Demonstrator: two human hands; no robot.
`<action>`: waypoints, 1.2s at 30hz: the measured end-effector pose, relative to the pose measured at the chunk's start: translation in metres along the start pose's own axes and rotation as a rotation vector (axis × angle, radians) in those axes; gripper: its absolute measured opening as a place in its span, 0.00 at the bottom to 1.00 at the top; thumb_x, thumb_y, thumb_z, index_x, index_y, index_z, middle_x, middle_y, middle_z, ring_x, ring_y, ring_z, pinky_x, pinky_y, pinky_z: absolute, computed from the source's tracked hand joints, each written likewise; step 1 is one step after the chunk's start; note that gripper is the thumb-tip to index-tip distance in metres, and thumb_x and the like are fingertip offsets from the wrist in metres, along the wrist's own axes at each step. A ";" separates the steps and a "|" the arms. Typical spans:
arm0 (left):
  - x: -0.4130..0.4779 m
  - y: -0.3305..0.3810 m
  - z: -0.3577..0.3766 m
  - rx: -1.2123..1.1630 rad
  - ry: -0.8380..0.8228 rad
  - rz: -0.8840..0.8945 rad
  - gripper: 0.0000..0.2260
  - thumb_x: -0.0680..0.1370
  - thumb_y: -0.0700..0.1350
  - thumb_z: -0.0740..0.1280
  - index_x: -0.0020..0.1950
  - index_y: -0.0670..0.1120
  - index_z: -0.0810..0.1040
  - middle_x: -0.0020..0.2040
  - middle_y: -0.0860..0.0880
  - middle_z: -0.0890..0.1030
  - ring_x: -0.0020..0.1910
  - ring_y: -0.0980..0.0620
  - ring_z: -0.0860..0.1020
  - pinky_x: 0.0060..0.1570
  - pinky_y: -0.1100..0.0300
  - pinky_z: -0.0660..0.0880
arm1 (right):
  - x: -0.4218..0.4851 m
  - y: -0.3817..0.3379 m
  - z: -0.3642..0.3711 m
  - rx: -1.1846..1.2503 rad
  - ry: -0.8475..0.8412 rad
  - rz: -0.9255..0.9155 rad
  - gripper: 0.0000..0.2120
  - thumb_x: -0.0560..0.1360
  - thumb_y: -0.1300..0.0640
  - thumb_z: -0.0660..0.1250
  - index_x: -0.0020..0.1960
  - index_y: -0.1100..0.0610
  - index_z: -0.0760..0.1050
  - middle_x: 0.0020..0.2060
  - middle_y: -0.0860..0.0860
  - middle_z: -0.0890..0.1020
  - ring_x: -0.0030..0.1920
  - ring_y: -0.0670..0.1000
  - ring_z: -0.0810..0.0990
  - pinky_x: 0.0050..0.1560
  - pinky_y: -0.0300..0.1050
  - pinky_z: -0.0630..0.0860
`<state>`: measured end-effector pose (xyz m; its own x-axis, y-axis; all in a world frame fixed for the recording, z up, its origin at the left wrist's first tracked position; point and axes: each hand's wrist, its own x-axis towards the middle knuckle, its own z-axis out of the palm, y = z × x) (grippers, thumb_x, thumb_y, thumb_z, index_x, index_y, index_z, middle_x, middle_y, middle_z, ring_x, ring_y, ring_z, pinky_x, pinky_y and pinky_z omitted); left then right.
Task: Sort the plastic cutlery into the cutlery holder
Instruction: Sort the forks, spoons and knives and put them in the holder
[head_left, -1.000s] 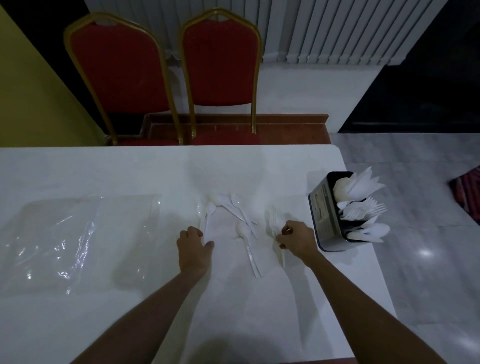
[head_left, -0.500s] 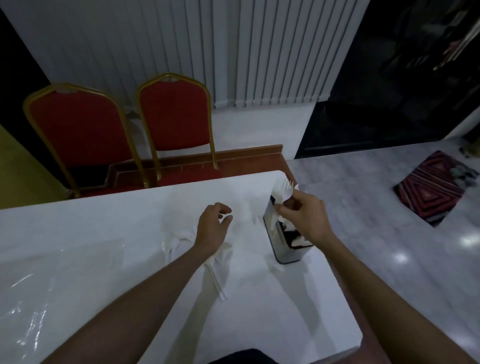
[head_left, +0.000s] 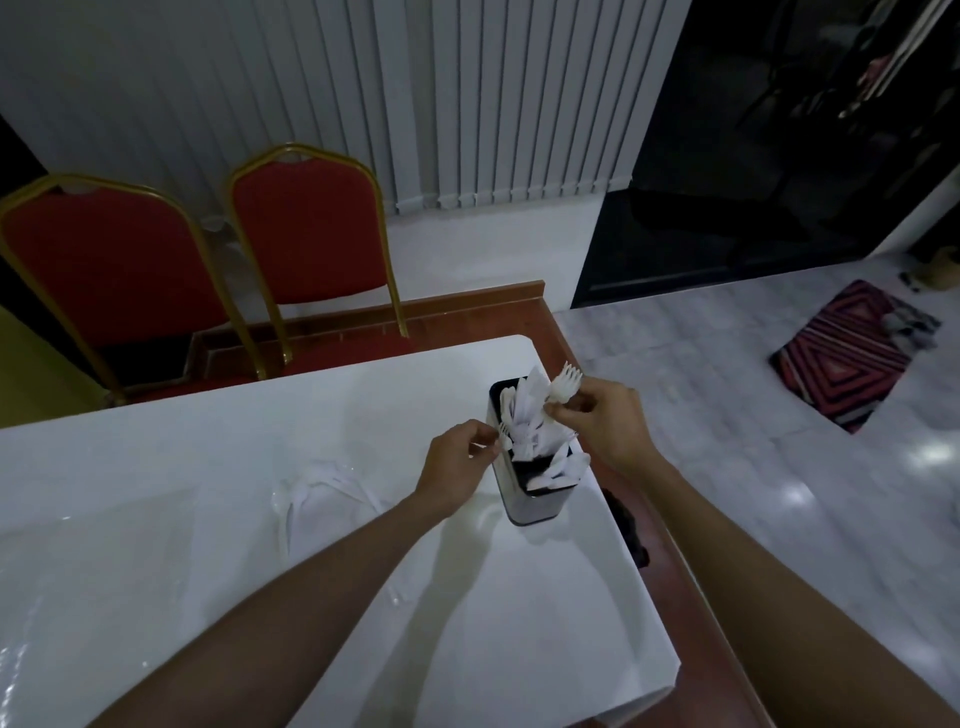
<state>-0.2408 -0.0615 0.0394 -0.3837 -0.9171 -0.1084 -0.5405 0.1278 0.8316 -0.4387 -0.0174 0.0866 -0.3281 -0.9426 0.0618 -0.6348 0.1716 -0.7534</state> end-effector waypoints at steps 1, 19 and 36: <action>0.000 0.002 0.003 -0.006 -0.001 -0.005 0.08 0.77 0.43 0.68 0.55 0.43 0.80 0.51 0.48 0.82 0.46 0.55 0.77 0.47 0.69 0.70 | 0.001 0.004 0.001 -0.014 -0.021 0.020 0.06 0.69 0.54 0.74 0.42 0.56 0.82 0.35 0.58 0.83 0.34 0.55 0.81 0.36 0.50 0.78; -0.001 0.008 0.017 -0.067 -0.025 -0.055 0.14 0.70 0.40 0.75 0.53 0.44 0.77 0.47 0.52 0.80 0.37 0.59 0.77 0.35 0.77 0.70 | 0.019 0.002 -0.010 -0.065 -0.214 -0.059 0.04 0.70 0.58 0.75 0.41 0.60 0.83 0.34 0.55 0.85 0.30 0.39 0.79 0.32 0.30 0.74; 0.009 0.037 0.010 -0.070 0.190 0.193 0.08 0.75 0.40 0.70 0.54 0.45 0.82 0.48 0.50 0.82 0.41 0.55 0.79 0.42 0.74 0.72 | 0.041 -0.018 -0.026 -0.022 -0.450 -0.115 0.05 0.72 0.61 0.73 0.47 0.53 0.83 0.43 0.48 0.86 0.41 0.43 0.85 0.46 0.36 0.81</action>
<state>-0.2720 -0.0607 0.0641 -0.3242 -0.9333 0.1545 -0.4152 0.2871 0.8632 -0.4587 -0.0513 0.1201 0.0789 -0.9856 -0.1499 -0.6656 0.0599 -0.7439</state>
